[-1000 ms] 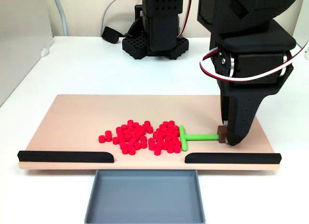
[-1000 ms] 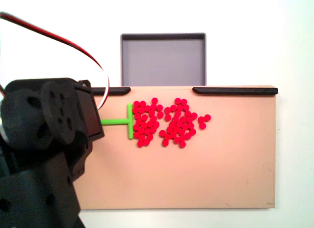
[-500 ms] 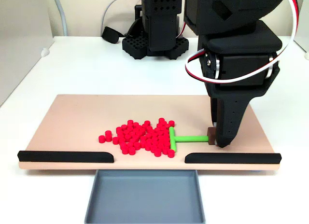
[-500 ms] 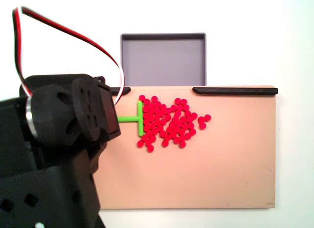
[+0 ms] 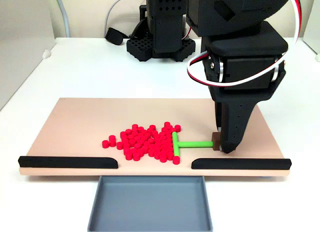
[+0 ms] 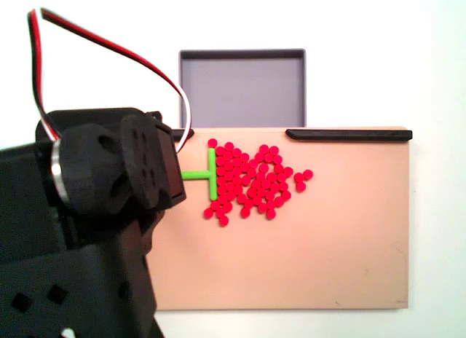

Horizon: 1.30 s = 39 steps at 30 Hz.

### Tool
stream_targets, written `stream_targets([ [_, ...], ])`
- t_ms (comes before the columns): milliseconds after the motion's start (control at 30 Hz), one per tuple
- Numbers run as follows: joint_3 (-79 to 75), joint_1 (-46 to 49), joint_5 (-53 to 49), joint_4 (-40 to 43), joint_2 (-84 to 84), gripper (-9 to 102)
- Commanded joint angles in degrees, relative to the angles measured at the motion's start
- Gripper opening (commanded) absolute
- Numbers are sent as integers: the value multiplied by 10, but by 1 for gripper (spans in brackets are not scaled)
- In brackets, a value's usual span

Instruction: Gather the left side granules

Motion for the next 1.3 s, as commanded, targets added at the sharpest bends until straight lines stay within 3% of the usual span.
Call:
stream_targets([
  [0, 4, 5, -3, -3, -1, 0],
  [933, 7, -104, 23, 19, 99, 0],
  [1100, 42, -124, -9, 29, 158, 0],
  [1267, 180, -136, -99, 29, 302, 0],
])
